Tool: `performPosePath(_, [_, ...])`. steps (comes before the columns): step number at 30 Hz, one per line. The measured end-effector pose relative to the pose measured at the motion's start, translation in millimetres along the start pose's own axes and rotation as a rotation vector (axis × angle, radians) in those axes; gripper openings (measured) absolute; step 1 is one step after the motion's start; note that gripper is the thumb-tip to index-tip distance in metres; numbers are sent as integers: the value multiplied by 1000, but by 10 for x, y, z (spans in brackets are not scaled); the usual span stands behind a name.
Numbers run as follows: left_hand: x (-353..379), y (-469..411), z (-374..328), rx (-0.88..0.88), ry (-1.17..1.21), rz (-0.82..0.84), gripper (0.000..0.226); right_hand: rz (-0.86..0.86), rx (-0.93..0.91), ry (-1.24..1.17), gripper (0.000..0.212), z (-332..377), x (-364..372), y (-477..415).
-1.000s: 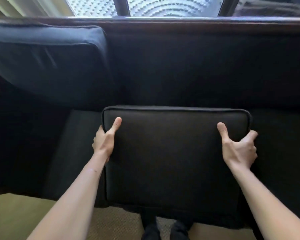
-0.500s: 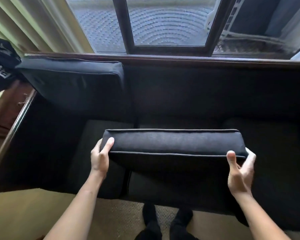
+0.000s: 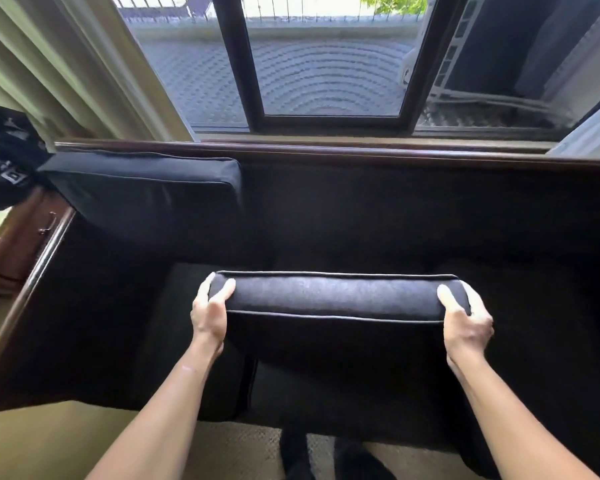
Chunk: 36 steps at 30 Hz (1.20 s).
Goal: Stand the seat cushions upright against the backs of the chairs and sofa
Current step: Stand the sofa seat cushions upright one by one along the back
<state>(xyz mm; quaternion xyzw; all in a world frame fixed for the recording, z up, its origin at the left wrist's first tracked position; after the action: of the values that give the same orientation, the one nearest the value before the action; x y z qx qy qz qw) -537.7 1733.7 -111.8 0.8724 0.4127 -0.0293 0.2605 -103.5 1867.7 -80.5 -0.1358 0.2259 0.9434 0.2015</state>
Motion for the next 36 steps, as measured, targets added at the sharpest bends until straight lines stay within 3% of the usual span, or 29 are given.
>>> performPosePath(3, [109, -14, 6, -46, 55, -56, 44, -40, -22, 23, 56, 122, 73, -184])
performPosePath(8, [385, -182, -149, -26, 90, -94, 54, -68, -46, 7, 55, 442, 183, -559])
performPosePath(17, [987, -1010, -1067, 82, 57, -48, 76, -119, -67, -118, 55, 1073, 602, -1168])
performPosePath(25, [1387, -1664, -1573, 88, 21, 50, 83, -149, -97, -50, 56, 1392, 1120, -1677])
performPosePath(30, [1407, -1937, -1529, 102, -119, 140, 79, -87, -91, 79, 57, 1158, 1445, -1815])
performPosePath(36, [1566, -2040, -1334, 357, -625, 177, 54, -42, -209, 238, 54, 1059, 1689, -1950])
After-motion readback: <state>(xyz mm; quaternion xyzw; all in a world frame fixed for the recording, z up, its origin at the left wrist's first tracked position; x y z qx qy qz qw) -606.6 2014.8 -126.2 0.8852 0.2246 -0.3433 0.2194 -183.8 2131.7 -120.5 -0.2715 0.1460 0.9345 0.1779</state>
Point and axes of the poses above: each hand's wrist, its own y-axis away from the middle knuckle, its own x-axis out of the palm, z = x × y, the point moved 5 cm from there along -y, towards the middle knuckle, and after that the axes turned 2 degrees about -y, right-handed, at the moved point
